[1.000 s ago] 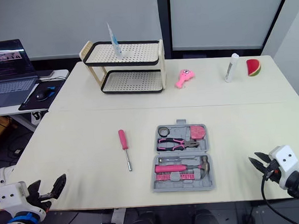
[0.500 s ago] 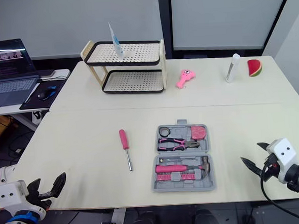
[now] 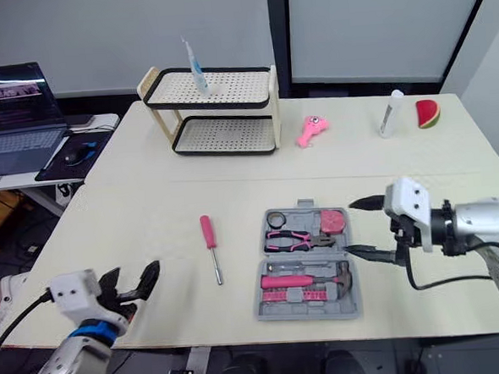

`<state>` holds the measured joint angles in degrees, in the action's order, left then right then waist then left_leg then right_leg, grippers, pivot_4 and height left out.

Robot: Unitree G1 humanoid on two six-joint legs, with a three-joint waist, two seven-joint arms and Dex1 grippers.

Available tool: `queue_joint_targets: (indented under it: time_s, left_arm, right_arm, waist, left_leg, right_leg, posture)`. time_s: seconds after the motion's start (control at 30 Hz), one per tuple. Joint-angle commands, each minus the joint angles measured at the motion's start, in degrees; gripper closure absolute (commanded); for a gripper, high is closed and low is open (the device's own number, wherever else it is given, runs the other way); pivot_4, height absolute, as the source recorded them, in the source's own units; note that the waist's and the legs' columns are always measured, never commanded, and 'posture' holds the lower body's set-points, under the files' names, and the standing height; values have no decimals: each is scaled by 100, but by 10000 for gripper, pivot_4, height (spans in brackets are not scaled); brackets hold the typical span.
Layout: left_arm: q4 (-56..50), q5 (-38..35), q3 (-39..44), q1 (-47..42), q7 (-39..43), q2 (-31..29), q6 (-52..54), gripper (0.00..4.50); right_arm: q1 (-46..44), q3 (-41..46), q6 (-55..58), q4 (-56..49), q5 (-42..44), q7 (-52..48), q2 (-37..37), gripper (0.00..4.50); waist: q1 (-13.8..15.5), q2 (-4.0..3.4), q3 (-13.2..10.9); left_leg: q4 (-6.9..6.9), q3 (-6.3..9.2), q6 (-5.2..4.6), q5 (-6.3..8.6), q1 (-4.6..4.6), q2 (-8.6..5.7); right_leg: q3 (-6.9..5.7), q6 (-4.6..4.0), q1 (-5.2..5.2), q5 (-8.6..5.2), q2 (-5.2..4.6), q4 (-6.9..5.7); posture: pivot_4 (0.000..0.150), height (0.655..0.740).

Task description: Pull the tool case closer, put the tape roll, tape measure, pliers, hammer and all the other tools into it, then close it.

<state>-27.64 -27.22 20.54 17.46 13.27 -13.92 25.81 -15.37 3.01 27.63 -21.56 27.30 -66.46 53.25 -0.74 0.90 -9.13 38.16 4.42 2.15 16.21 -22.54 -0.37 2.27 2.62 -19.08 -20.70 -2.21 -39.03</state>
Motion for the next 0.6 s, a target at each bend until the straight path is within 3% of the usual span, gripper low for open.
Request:
queue_joint_targets:
  time_s: [0.03, 0.2, 0.4, 0.6]
  left_arm:
    - [-339, 202, -383, -201, -337, 45, 277, 0]
    - [-123, 646, -845, -874, -1060, 299, 701, 0]
    - [885, 1341, -1292, -1952, -1963, 885, 975, 0]
    - [1798, 1695, -1550, -2649, -2181, 1209, 920, 0]
  right_arm:
    - [-217, -196, 43, 87, 39, -170, 8, 183]
    - [-344, -363, 9, 203, 46, -235, -65, 183]
    - [-265, -440, -136, 265, -29, -335, -82, 183]
    - [-225, -482, -159, 258, -39, -350, -106, 183]
  waist:
    - [26, 2, 0]
    - [55, 2, 0]
    - [65, 5, -2]
    - [67, 6, -2]
  left_leg:
    - [0, -1, 0, 0, -2, -1]
    - [3, -2, 0, 0, -4, -1]
    - [9, -4, 0, 0, -8, -5]
    - [16, -4, 1, -1, -19, -4]
  right_leg:
    - [1, 0, -1, 0, 0, 0]
    - [2, 0, -3, 0, 0, 0]
    - [-1, 2, -4, 1, 4, -2]
    - [-7, 2, -11, 1, 4, -3]
  posture:
    - [1500, 7290]
    - [1500, 7290]
    - [1500, 7290]
    - [1500, 7290]
